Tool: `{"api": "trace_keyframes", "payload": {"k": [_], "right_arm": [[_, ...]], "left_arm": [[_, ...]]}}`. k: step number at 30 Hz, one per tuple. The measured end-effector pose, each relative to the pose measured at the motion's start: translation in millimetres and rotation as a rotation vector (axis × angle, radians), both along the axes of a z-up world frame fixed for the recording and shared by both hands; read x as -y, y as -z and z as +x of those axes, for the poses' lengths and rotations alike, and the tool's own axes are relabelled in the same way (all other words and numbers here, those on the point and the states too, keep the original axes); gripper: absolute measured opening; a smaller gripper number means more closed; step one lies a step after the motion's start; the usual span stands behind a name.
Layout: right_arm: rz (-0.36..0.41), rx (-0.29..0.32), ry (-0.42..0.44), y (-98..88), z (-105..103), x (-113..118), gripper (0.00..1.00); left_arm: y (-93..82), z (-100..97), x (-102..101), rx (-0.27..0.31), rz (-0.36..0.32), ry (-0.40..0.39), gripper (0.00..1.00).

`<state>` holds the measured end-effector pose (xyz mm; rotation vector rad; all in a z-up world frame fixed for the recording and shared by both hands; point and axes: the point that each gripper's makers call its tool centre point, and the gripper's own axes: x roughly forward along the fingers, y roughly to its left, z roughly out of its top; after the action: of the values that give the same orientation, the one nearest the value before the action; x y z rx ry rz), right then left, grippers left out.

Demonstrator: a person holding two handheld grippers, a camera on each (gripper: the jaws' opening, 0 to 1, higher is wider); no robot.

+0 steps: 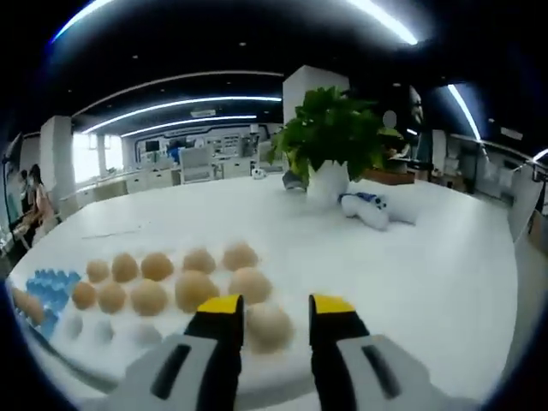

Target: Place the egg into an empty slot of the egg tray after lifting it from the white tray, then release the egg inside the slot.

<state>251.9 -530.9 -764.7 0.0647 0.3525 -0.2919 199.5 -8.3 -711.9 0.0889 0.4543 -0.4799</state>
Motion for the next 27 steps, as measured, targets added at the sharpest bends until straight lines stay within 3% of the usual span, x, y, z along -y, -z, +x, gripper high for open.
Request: {"api": "trace_keyframes", "payload": {"k": [2, 4, 5, 6, 9, 14, 21, 27], "right_arm": [[-0.021, -0.009, -0.024, 0.5, 2.0, -4.3, 0.29], [-0.03, -0.066, -0.076, 11.7, 3.6, -12.5, 0.27], [-0.03, -0.13, -0.094, 24.4, 1.5, -17.0, 0.27], [-0.091, -0.052, -0.085, 9.4, 6.4, -15.8, 0.27], [0.0, -0.054, -0.072, 13.9, 0.5, -18.4, 0.27], [0.0, -0.061, -0.078, 10.9, 0.0, -21.2, 0.25], [0.009, 0.041, -0.091, -22.2, 0.6, -28.4, 0.25], [0.05, 0.097, -0.178, -43.2, 3.1, -64.1, 0.25]], "left_arm": [[-0.4, -0.1, 0.5, 0.002, 0.002, 0.002, 0.84], [-0.6, -0.4, 0.1, 0.002, 0.002, 0.0, 0.84], [-0.3, -0.8, -0.1, 0.001, -0.002, -0.002, 0.84], [0.0, -0.9, -0.6, -0.001, 0.0, -0.004, 0.83], [-0.3, -1.0, -1.8, 0.0, -0.002, -0.009, 0.83], [-0.4, 0.2, -0.8, 0.001, 0.003, -0.002, 0.83], [-0.8, 0.9, 0.8, 0.002, -0.001, 0.005, 0.83], [0.4, 1.8, 0.7, -0.002, -0.002, 0.007, 0.84]]}}
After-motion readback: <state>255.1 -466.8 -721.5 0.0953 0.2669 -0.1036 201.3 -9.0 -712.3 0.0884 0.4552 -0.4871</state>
